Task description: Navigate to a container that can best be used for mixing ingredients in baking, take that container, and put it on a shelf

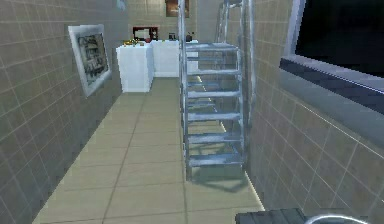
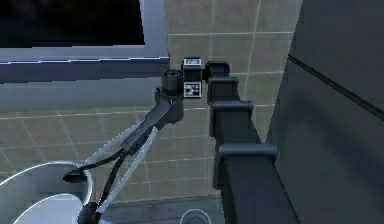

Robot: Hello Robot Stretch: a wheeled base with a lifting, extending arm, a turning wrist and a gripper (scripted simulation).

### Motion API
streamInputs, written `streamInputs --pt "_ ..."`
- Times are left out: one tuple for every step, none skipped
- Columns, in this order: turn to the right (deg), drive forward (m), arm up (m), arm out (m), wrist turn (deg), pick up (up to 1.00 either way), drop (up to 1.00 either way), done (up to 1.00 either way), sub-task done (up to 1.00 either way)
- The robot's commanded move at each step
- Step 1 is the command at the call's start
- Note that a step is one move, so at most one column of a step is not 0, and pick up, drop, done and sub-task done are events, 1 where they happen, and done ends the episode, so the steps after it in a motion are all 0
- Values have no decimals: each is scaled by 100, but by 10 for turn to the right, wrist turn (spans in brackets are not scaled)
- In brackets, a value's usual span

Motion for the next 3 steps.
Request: streamInputs --pt "0 0 0 0 390 0 0 0 0" --pt "0 0 -30 0 0 0 0 0 0" --pt "0 0 -32 0 0 0 0 0 0"
